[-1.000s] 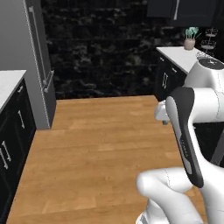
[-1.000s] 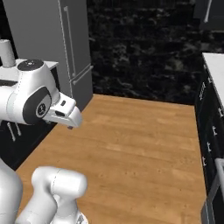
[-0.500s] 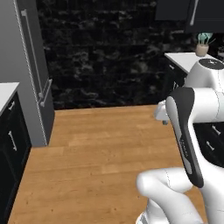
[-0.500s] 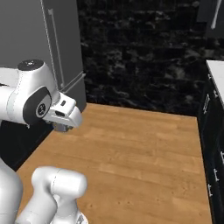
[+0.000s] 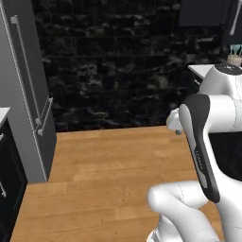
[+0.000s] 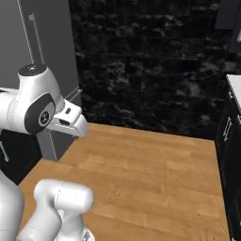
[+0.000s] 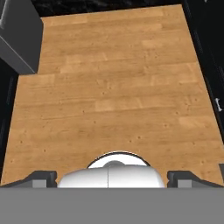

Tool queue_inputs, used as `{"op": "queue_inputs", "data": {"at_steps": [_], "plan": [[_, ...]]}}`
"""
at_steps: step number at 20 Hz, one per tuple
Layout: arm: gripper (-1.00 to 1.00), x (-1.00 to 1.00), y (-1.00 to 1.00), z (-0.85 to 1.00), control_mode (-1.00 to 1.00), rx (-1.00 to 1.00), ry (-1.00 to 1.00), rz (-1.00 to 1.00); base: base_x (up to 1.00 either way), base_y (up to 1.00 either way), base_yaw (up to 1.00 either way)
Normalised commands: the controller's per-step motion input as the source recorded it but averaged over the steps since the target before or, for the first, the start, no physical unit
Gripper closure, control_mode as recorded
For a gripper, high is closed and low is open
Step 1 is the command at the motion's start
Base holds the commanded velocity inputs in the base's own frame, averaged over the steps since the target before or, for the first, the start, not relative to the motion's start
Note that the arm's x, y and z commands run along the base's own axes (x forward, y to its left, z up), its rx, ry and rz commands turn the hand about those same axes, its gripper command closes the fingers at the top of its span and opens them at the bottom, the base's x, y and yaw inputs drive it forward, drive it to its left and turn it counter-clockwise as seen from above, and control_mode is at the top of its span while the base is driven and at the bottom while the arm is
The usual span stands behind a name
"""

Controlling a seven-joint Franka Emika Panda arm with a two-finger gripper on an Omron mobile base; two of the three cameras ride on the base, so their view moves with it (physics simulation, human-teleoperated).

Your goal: Gather all objects into one cabinet and sort the glasses and bowls to opposite sides.

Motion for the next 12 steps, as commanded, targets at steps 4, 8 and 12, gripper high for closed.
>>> {"op": "queue_inputs", "data": {"at_steps": [4, 8, 12], "plan": [[-1.00, 0.00, 0.00, 0.00, 1.00, 0.00, 0.00, 0.00, 1.00, 0.08, -0.04], [-1.00, 0.00, 0.00, 0.00, 1.00, 0.00, 0.00, 0.00, 1.00, 0.02, -0.05], [-1.00, 0.00, 0.00, 0.00, 1.00, 0.00, 0.00, 0.00, 1.00, 0.01, -0.21]]}}
